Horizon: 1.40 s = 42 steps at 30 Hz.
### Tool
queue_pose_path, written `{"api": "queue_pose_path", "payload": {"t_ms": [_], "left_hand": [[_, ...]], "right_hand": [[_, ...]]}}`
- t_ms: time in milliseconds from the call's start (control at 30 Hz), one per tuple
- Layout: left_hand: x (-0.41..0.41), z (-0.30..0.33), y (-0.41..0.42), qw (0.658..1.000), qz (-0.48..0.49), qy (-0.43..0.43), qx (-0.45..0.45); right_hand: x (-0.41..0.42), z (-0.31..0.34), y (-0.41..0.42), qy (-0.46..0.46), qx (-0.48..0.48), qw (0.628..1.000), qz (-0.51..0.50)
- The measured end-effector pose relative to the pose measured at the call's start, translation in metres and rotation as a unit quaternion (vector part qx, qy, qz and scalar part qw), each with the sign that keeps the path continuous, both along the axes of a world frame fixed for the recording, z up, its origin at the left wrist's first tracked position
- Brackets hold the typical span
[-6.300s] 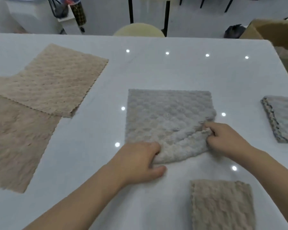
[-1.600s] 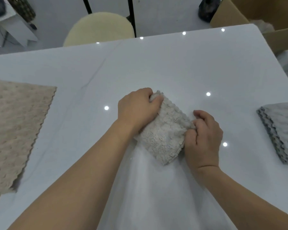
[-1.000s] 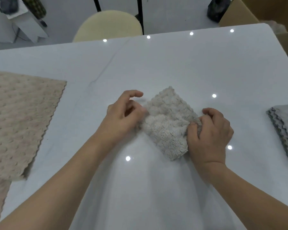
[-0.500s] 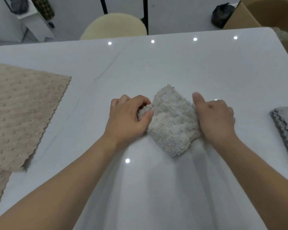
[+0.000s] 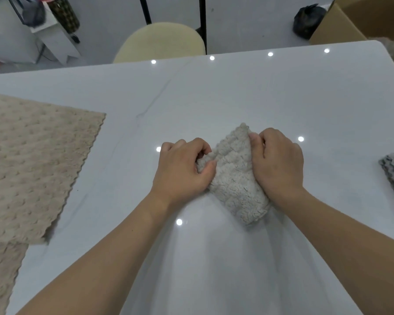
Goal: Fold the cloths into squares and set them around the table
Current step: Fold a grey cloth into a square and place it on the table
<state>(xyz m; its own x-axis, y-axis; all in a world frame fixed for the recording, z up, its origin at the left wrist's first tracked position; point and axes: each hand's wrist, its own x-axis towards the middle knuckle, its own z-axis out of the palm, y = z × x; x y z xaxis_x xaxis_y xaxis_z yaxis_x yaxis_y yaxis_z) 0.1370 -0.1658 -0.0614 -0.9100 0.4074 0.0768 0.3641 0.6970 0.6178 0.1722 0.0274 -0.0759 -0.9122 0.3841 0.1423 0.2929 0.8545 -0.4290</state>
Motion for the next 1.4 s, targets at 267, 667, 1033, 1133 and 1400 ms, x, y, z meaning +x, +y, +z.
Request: {"api": "queue_pose_path", "payload": {"t_ms": [267,667,1033,1133,1400], "left_hand": [[0.000,0.007,-0.004,0.990,0.006,-0.110,0.090],[-0.031,0.010,-0.009,0.868,-0.080,-0.421,0.251],[-0.036,0.019,-0.003,0.890,-0.082,-0.431,0.127],[-0.028,0.021,-0.009,0.900,-0.071,-0.410,0.132],[-0.011,0.025,-0.009,0.977,-0.010,-0.213,-0.029]], "right_hand": [[-0.005,0.002,-0.004,-0.014,0.010,1.000,-0.015],[-0.005,-0.003,-0.004,0.018,0.000,0.999,-0.031],[-0.005,-0.002,-0.003,0.023,0.003,0.999,-0.028],[-0.006,-0.003,-0.003,0.016,0.008,1.000,-0.026],[-0.006,-0.005,-0.001,0.000,0.019,1.000,-0.023]]}}
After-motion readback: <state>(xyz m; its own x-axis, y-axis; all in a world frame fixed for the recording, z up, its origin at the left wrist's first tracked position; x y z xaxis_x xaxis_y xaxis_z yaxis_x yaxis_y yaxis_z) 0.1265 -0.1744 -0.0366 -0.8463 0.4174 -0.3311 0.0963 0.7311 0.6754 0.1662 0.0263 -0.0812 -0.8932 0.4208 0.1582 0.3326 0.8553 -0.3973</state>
